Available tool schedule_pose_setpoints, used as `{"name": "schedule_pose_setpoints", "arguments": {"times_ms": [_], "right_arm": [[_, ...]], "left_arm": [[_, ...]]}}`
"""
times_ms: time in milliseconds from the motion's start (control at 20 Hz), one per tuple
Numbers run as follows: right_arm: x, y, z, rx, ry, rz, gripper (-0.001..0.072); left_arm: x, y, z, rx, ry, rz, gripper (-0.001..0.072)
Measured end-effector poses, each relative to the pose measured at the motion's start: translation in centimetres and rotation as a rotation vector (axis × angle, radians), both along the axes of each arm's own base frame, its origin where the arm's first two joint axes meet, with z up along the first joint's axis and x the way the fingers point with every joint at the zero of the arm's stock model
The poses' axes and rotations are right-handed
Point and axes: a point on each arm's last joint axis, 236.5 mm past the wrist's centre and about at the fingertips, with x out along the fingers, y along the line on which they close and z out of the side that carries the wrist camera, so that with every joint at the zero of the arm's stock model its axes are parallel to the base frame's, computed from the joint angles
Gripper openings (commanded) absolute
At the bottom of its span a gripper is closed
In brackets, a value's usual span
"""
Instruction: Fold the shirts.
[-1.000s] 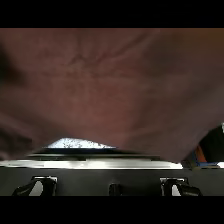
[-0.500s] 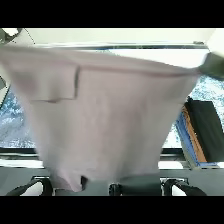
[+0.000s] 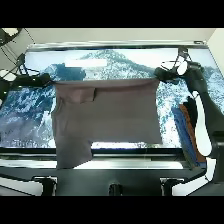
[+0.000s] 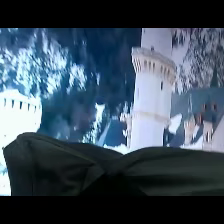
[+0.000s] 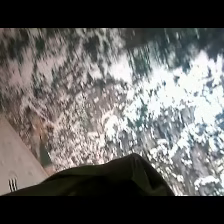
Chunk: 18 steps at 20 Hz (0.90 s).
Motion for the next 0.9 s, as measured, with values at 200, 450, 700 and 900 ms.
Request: {"name": "schedule_pose_setpoints", "arguments": {"times_ms": [200,450,700,900], "right_arm": [[1.6,-0.7,-1.4,0.042,-0.03,-0.065,0.0053],[-3.0,-0.3,-4.1,-0.03,0.189,0.05,0.0052],[-10.6,0.5,-9.3,-0.046,0.561,0.165,0.0052],[-13.1,1.9,-11.5,-0.02,0.696,0.201,0.0343]], "left_arm": [[2.2,0.3,-1.7,-0.012,-0.039,0.042,0.0024],[-1.7,0.1,-3.1,0.033,0.101,-0.086,0.0024],[-10.6,-0.1,-9.0,0.031,0.486,-0.209,0.0024],[-13.9,-0.8,-11.0,0.009,0.628,-0.237,0.0247]]}}
